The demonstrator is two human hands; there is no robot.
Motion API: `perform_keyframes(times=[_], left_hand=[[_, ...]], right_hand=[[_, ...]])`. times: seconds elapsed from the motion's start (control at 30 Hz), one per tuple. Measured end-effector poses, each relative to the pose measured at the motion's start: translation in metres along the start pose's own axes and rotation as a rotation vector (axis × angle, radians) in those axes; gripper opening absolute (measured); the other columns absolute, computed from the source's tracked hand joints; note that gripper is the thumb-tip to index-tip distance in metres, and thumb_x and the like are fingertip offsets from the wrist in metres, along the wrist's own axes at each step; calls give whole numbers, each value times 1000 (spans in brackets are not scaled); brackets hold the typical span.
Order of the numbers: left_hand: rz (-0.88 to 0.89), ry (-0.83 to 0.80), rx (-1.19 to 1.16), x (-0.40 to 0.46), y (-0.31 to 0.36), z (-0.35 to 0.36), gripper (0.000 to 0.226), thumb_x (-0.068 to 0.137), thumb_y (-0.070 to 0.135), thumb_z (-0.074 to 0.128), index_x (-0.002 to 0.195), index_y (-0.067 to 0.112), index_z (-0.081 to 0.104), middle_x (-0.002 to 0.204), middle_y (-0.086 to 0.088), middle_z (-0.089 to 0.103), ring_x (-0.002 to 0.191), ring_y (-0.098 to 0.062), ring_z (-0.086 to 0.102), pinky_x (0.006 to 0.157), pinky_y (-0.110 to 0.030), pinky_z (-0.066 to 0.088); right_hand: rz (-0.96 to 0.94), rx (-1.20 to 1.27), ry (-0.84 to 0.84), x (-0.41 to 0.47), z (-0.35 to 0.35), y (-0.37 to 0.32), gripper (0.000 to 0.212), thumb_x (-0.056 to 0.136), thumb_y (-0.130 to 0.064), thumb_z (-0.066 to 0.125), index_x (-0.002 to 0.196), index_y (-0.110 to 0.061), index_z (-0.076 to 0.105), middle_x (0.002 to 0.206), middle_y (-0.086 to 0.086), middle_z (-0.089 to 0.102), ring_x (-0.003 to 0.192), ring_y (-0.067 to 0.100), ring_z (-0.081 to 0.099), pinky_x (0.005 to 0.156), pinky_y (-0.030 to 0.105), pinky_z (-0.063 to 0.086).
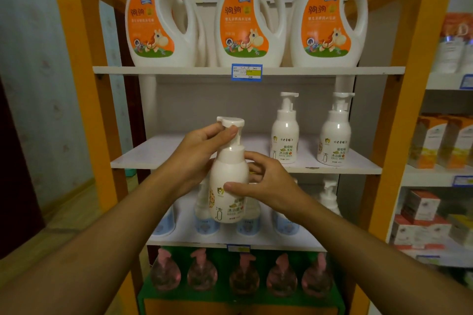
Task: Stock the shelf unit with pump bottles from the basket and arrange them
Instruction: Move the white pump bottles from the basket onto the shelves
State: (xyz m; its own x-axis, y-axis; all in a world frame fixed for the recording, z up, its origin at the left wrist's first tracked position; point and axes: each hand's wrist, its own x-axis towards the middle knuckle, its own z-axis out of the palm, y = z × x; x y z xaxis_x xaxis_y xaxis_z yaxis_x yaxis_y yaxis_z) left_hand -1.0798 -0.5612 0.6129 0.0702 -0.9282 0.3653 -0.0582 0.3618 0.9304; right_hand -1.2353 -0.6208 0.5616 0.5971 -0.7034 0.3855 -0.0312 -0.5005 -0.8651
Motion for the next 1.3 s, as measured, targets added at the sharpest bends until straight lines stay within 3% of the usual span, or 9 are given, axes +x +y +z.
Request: perform_keyframes(times=[0.17,0.33,0.43,0.57,0.73,0.97,1.3], left_hand=[[4,105,188,-8,-17,-31,51,78,48,59,127,32,53,125,13,59,114,-5,58,96,-31,47],[-49,161,184,-23,-37,-51,30,92,36,49,116,25,63,113,10,69,98,-5,68,85,-25,53],[-91,166,155,-28,-45,-58,29,94,32,46,115,22,64,110,7,71,98,-9,69,80,-23,53],[-130,157,160,-32,-57,-62,26,93,28,48,112,22,66,106,6,73,98,-12,69,85,-29,54],[-154,166,180,-30,-65,-67,26,94,27,49,113,21,65,106,7,73,98,-12,69,87,-32,54],[-153,142,202,-29,-67,-59,24,93,25,50,111,21,67,105,7,73,96,-11,69,85,-29,54],[-171,134,181,-31,-74,-49,25,92,20,51,113,15,65,107,3,71,97,-15,68,81,-25,54]], right_hand=[[-30,-142,201,24,-5,0,74,59,-39,85,125,-23,55,114,-6,66,99,9,65,89,36,56],[16,-248,347,71,-19,-7,69,68,-33,81,129,-18,50,117,-2,61,101,12,56,90,31,50],[66,-256,356,92,-24,1,65,70,-31,79,127,-18,51,119,2,62,98,14,59,88,34,52],[98,-218,379,108,-28,8,54,71,-30,79,119,-19,57,103,-2,65,96,18,66,87,38,55],[83,-200,367,123,-35,6,54,72,-27,78,121,-17,56,115,5,66,100,20,65,90,43,54],[131,-264,350,125,-37,19,48,73,-28,77,116,-18,57,114,7,67,96,21,65,88,40,54],[116,-267,332,121,-33,26,55,77,-34,72,125,-19,50,118,4,64,102,22,64,87,36,52]])
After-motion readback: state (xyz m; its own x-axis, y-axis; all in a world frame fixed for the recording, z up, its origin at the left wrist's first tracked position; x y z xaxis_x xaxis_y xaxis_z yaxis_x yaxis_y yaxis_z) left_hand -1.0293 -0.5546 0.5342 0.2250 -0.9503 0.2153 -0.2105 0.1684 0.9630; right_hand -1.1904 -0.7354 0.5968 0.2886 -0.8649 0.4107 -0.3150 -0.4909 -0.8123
